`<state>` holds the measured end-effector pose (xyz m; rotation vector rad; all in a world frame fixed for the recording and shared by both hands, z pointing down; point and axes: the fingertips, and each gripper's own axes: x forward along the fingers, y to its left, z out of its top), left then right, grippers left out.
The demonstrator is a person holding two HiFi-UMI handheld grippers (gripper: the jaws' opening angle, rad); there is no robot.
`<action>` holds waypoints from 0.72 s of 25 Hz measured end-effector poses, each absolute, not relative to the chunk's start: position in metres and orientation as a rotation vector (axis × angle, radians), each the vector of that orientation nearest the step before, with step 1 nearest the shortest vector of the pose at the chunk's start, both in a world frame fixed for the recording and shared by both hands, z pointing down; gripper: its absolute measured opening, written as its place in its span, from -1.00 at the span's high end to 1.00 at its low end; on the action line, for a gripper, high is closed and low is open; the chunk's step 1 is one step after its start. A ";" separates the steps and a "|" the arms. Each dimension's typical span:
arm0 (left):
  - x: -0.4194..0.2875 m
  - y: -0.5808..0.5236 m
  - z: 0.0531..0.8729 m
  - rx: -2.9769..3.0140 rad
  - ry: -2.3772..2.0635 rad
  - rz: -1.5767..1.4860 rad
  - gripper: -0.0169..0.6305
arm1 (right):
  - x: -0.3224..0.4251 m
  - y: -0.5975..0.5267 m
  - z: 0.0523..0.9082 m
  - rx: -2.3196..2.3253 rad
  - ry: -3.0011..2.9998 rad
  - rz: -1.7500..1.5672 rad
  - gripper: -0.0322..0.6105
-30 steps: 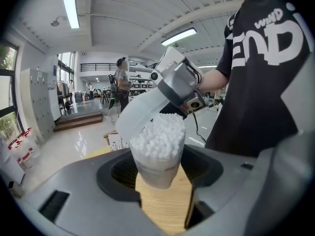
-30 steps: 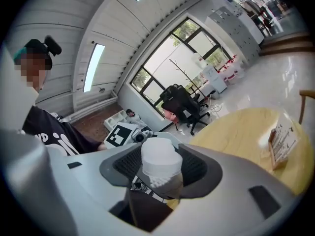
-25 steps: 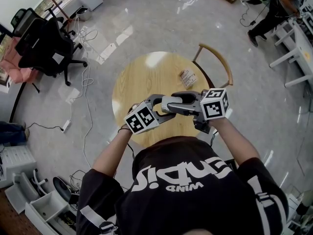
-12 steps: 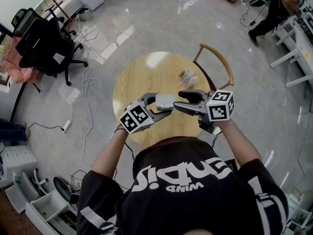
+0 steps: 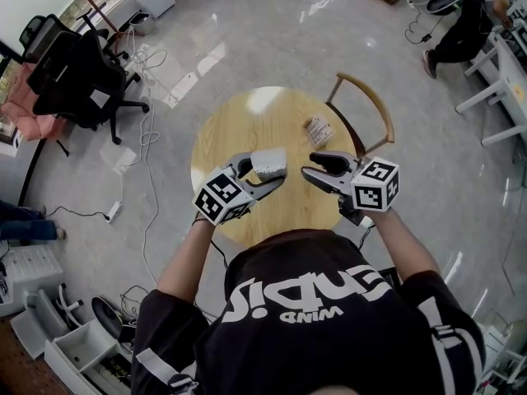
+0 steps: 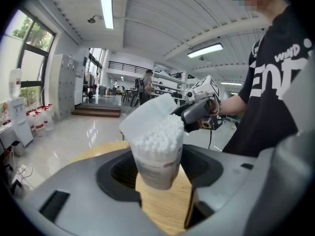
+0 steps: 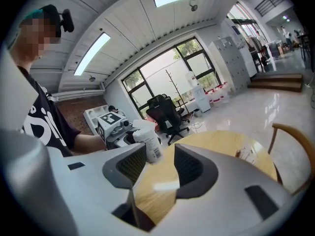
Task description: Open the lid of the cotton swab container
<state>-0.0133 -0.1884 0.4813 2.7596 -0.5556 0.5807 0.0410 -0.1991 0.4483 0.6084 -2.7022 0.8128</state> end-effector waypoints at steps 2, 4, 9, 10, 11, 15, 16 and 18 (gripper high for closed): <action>-0.015 -0.191 0.478 2.742 -0.589 0.564 0.13 | 0.045 -0.203 0.446 0.674 -2.703 0.772 0.46; -0.018 -0.195 0.475 2.722 -0.629 0.551 0.13 | 0.052 -0.210 0.444 0.762 -2.702 0.734 0.58; -0.028 -0.200 0.463 2.676 -0.770 0.477 0.13 | 0.074 -0.219 0.439 1.012 -2.668 0.562 0.85; -0.030 -0.200 0.461 2.672 -0.800 0.462 0.13 | 0.078 -0.219 0.438 1.048 -2.662 0.538 0.86; -0.033 -0.200 0.459 2.669 -0.831 0.448 0.13 | 0.082 -0.218 0.438 1.081 -2.657 0.521 0.87; -0.045 -0.201 0.450 2.641 -0.935 0.367 0.13 | 0.094 -0.218 0.435 1.196 -2.639 0.484 0.87; -0.048 -0.201 0.449 2.631 -0.958 0.348 0.13 | 0.096 -0.218 0.436 1.219 -2.631 0.475 0.87; -0.054 -0.200 0.448 2.616 -1.006 0.334 0.13 | 0.100 -0.217 0.439 1.254 -2.609 0.449 0.87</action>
